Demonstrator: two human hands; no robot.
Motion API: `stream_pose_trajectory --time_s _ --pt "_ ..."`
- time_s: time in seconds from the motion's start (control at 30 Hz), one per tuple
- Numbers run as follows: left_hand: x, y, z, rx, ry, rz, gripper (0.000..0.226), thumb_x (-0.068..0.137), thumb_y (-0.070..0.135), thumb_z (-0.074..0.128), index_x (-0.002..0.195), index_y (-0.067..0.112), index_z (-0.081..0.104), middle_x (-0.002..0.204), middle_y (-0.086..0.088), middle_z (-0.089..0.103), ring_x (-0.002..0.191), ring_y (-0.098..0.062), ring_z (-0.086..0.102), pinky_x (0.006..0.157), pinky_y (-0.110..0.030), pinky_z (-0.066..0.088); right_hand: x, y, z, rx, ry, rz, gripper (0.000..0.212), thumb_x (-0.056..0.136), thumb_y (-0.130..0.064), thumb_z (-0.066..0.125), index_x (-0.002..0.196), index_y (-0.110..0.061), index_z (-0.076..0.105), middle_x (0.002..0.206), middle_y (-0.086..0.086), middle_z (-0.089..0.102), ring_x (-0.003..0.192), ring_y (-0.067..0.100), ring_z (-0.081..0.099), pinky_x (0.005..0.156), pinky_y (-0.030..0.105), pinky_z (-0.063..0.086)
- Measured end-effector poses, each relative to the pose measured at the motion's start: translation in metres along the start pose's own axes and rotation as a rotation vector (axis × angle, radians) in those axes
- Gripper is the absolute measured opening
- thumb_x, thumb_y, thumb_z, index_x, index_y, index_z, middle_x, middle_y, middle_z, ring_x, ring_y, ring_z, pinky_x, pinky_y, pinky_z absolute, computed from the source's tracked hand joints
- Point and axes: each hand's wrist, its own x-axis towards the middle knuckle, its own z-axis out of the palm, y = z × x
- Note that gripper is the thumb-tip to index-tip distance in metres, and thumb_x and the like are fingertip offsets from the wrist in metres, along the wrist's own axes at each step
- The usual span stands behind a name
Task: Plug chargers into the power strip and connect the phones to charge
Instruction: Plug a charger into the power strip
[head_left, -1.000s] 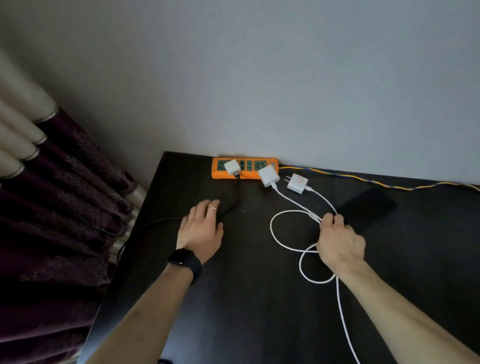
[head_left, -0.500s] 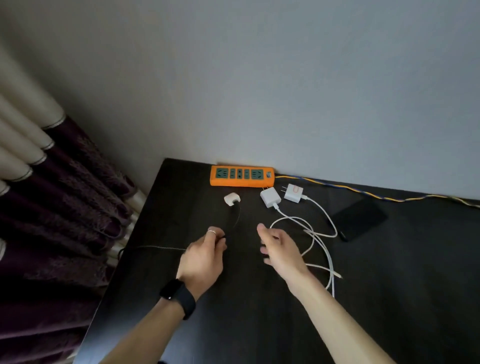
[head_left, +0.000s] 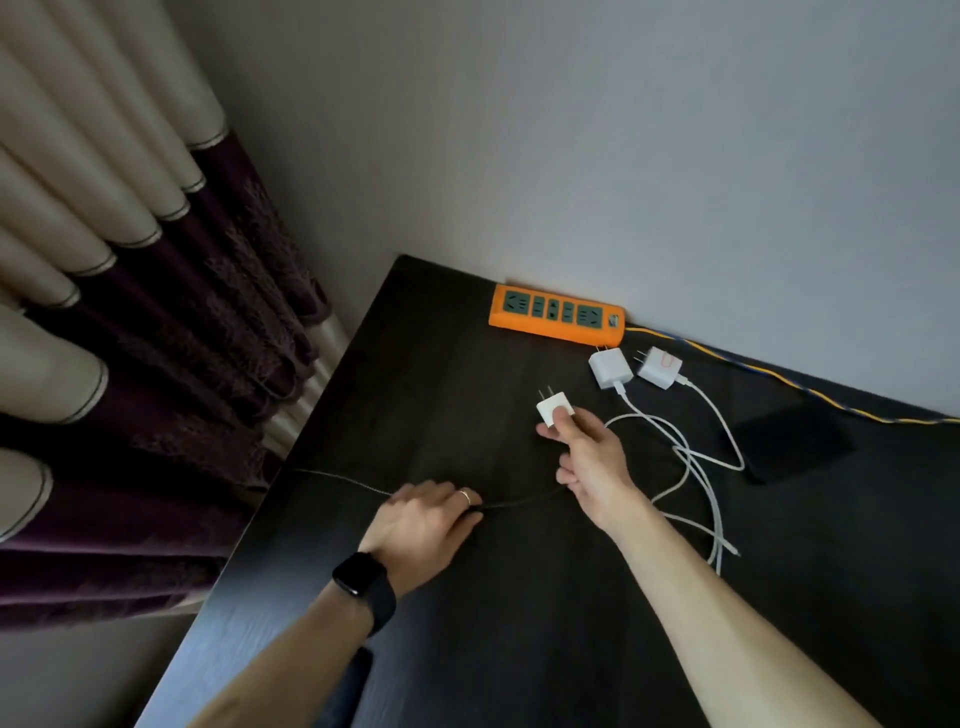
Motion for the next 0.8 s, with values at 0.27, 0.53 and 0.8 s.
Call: stream_pose_trajectory --time_s 0.27,0.53,0.8 --pt "0.039 0.000 0.004 0.033 0.122 -0.056 0.040 0.102 0.044 0.035 0.133 0.032 0.057 0.131 0.002 0.056 0.120 -0.019 0.054 0.096 -0.036 0.048 0.026 -0.049 -0.022 -0.721 0.274 -0.554 0.036 0.103 -0.041 0.048 0.133 -0.024 0.058 0.120 -0.002 0.069 0.118 0.022 0.062 0.090 0.029 0.041" --pt "0.073 -0.015 0.024 0.046 0.158 -0.326 0.056 0.097 0.060 0.004 0.150 0.053 -0.010 0.162 0.013 -0.021 0.148 -0.008 -0.023 0.119 -0.042 -0.016 0.061 -0.112 0.016 -1.231 0.111 -0.842 0.033 0.102 -0.036 0.052 0.132 -0.021 0.048 0.118 0.003 0.070 0.104 0.024 0.069 0.070 0.029 0.050" --pt "0.075 -0.010 0.023 0.017 0.158 -0.325 0.057 0.098 0.058 0.011 0.153 0.050 -0.003 0.163 0.013 -0.019 0.149 -0.007 -0.022 0.120 -0.043 -0.016 0.085 -0.134 0.037 -1.170 0.079 -0.691 0.029 0.101 -0.036 0.054 0.125 -0.019 0.057 0.114 0.008 0.075 0.102 0.025 0.070 0.078 0.029 0.048"
